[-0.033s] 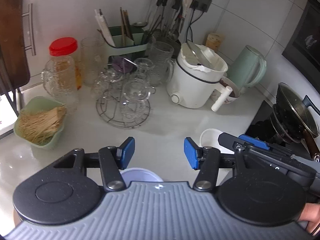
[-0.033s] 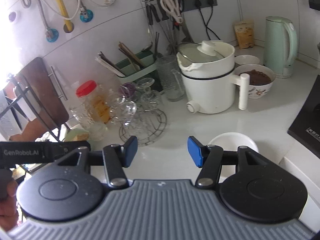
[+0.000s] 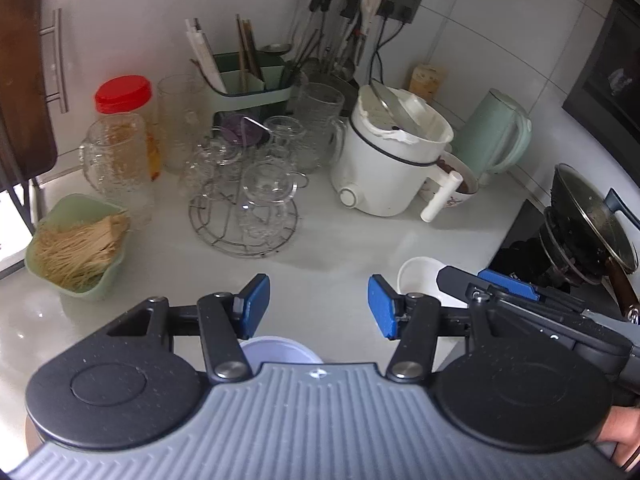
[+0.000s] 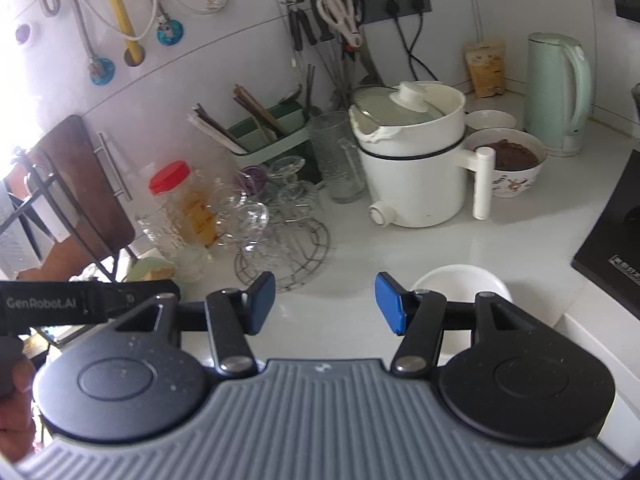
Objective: Organize plates and bowls
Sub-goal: 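Open both tools to release the second blue bowl, then move both open tools to the rim of the white ceramic bowl, then close both tools on the white bowl rim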
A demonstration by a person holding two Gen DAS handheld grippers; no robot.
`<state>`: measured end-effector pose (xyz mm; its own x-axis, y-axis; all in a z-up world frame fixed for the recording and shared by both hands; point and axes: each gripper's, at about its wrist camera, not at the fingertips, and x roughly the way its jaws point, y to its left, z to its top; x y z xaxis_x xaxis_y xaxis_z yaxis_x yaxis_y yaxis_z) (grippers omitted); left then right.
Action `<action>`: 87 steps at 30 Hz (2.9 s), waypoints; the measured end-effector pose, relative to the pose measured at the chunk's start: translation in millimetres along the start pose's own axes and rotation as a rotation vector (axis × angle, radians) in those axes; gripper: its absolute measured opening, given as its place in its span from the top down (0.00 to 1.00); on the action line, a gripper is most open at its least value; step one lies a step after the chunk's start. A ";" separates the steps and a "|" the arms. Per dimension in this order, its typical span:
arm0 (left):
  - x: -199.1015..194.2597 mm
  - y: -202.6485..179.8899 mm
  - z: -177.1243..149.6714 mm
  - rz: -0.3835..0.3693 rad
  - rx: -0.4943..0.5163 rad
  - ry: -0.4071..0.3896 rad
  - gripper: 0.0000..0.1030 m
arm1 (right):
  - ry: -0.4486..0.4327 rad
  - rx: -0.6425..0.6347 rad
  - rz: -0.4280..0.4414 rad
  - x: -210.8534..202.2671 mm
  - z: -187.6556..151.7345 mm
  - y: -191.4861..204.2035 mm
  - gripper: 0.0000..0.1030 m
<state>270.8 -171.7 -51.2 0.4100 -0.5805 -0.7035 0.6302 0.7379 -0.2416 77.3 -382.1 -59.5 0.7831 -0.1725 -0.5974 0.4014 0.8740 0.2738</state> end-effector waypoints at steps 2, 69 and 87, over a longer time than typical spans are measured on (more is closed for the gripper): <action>5.2 -4.6 -0.3 -0.007 0.006 0.012 0.42 | 0.003 0.009 -0.019 -0.9 -1.5 -6.0 0.43; 260.7 -105.5 -4.6 -0.082 0.020 0.382 0.40 | 0.286 0.270 -0.086 119.0 -2.0 -194.7 0.49; 262.4 -103.8 -2.0 -0.085 -0.051 0.393 0.87 | 0.353 0.320 -0.061 129.2 -2.3 -189.9 0.92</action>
<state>311.7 -399.9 -212.1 0.0683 -0.4714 -0.8793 0.6130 0.7152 -0.3358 101.2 -569.4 -190.4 0.5671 -0.0058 -0.8237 0.6108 0.6739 0.4157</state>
